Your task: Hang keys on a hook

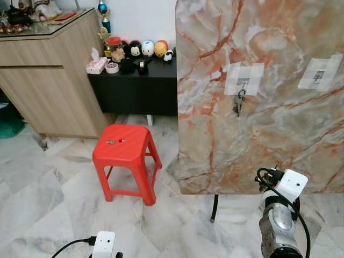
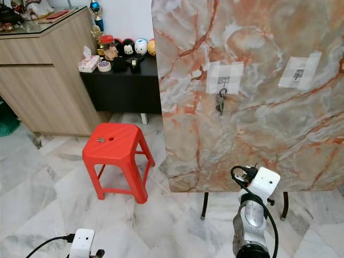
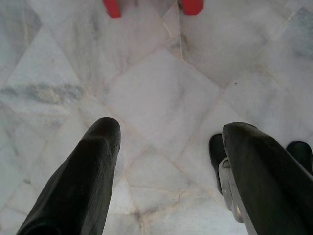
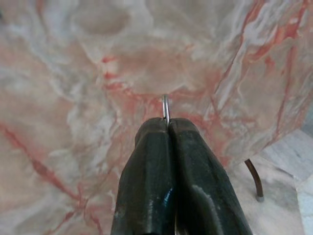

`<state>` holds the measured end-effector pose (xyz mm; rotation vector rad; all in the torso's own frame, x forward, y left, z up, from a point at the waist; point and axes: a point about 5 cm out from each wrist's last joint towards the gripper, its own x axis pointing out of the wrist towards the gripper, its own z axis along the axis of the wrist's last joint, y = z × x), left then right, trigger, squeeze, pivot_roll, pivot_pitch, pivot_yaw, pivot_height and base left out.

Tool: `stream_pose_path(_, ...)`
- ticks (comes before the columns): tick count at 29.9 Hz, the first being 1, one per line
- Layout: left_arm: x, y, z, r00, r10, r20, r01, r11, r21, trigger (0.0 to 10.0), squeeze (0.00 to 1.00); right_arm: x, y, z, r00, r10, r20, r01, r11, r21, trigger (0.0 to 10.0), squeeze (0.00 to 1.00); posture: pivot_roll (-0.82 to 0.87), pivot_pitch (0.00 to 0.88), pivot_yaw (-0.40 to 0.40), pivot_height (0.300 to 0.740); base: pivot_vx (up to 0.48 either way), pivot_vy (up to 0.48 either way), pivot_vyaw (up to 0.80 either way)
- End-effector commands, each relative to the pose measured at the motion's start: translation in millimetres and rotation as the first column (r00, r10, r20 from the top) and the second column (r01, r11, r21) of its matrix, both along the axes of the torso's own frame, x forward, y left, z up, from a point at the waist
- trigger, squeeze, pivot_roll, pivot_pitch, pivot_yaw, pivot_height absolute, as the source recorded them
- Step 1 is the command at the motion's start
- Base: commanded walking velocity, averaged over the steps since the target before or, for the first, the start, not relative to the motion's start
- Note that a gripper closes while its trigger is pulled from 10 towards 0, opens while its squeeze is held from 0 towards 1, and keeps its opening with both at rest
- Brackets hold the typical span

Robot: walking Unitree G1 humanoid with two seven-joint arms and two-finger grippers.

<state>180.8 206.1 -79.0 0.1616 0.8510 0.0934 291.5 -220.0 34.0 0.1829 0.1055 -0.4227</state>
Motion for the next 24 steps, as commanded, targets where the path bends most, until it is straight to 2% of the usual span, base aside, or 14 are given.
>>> stream_pose_path(1, 0.8, -0.7, 0, 1.000, -0.004, 0.003, 0.004, 1.000, 0.001, 10.0, 0.00, 5.1, -1.9, 9, 0.999, -0.007, 0.033, 0.008, 1.000, -0.010, 10.0, 0.00, -0.05, 0.000, 0.027, 0.740, 0.000, -0.420, 0.00)
stream_pose_path(3, 0.6, -0.4, 0, 1.000, -0.003, 0.003, 0.003, 1.000, 0.001, 10.0, 0.00, 7.0, -1.2, 12, 0.999, -0.001, 0.045, 0.002, 1.000, -0.024, 10.0, 0.00, -0.05, 0.000, 0.028, 0.740, 0.000, -0.420, 0.00)
stream_pose_path(4, 0.3, 0.7, 0, 1.000, 0.003, 0.005, -0.003, 1.000, 0.000, 10.0, 0.00, 13.4, 2.1, 23, 0.996, 0.029, 0.083, -0.023, 0.997, -0.070, 10.0, 0.00, -0.05, 0.000, 0.029, 0.740, 0.000, -0.420, 0.00)
stream_pose_path(6, 0.2, 1.2, 1, 1.000, 0.006, 0.007, -0.006, 1.000, -0.002, 10.0, 0.00, 17.5, 4.7, 29, 0.993, 0.055, 0.105, -0.045, 0.994, -0.097, 10.0, 0.00, -0.05, 0.000, 0.030, 0.740, 0.000, -0.420, 0.00)
stream_pose_path(13, 0.2, 2.1, 1, 1.000, 0.008, 0.008, -0.007, 1.000, -0.002, 10.0, 0.00, 23.3, 9.2, 39, 0.986, 0.094, 0.136, -0.076, 0.988, -0.131, 10.0, 0.00, -0.05, 0.000, 0.029, 0.740, 0.000, -0.415, 0.00)
stream_pose_path(19, -0.1, 4.0, 1, 1.000, 0.025, 0.013, -0.025, 1.000, -0.002, 10.0, 0.00, 25.4, 12.0, 43, 0.983, 0.115, 0.146, -0.093, 0.985, -0.148, 10.0, 0.00, -0.05, 0.000, 0.028, 0.740, 0.000, 0.000, 0.00)
stream_pose_path(24, 2.1, 3.4, 3, 0.997, 0.058, 0.040, -0.057, 0.998, -0.032, 10.0, 0.00, 26.6, 10.2, 47, 0.982, 0.098, 0.159, -0.075, 0.987, -0.143, 10.0, 0.00, -0.05, 0.000, 0.024, 0.740, 0.000, 0.000, 0.00)
